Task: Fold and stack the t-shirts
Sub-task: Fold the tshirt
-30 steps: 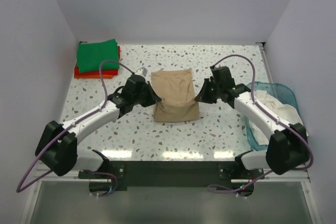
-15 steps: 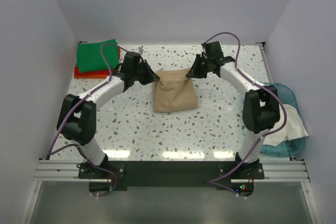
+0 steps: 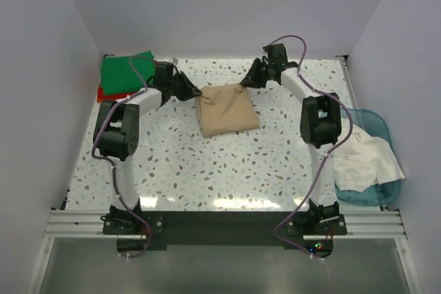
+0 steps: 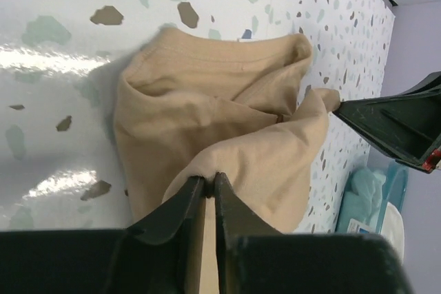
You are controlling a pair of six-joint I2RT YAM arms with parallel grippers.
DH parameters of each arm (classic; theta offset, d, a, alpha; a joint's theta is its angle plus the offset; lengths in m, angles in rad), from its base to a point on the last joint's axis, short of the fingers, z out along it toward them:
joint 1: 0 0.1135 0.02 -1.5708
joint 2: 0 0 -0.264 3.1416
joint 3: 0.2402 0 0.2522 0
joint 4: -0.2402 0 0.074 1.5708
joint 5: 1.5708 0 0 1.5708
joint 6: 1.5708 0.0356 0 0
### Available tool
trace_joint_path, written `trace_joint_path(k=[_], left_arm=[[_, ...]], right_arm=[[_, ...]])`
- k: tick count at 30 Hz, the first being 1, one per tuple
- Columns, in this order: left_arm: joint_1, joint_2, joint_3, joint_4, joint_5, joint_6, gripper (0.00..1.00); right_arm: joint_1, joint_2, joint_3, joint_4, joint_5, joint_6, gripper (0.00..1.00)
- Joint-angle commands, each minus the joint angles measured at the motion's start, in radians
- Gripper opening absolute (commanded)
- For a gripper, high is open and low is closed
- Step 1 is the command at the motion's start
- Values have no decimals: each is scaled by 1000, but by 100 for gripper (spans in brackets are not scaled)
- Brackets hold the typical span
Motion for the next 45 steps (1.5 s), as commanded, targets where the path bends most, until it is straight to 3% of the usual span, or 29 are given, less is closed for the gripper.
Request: trace_joint_path(k=[1, 5, 8, 10, 14, 18, 21, 27, 35, 45], left_arm=[[38, 25, 50, 145, 70, -11, 18], [80, 48, 77, 158, 93, 12, 38], [108, 12, 52, 176, 96, 18, 60], [111, -21, 17, 191, 85, 21, 63], [70, -79, -5, 181, 81, 26, 45], [3, -81, -11, 158, 62, 29, 16], [-43, -47, -2, 146, 50, 27, 1], [-64, 57, 47, 147, 64, 32, 0], [6, 247, 216, 95, 96, 52, 0], [51, 310, 251, 60, 113, 67, 0]], right_arm=[[-31, 44, 80, 81, -66, 34, 25], [-51, 52, 124, 85, -69, 28, 44], [-52, -15, 65, 91, -30, 1, 48], [-48, -84, 5, 135, 4, -5, 48], [-22, -131, -93, 183, -3, -8, 43], [17, -120, -135, 206, -34, -9, 32], [44, -93, -158, 239, -59, -8, 27], [63, 7, -112, 304, -143, 11, 22], [9, 211, 110, 278, -164, 57, 20], [-63, 247, 65, 422, -253, 236, 27]])
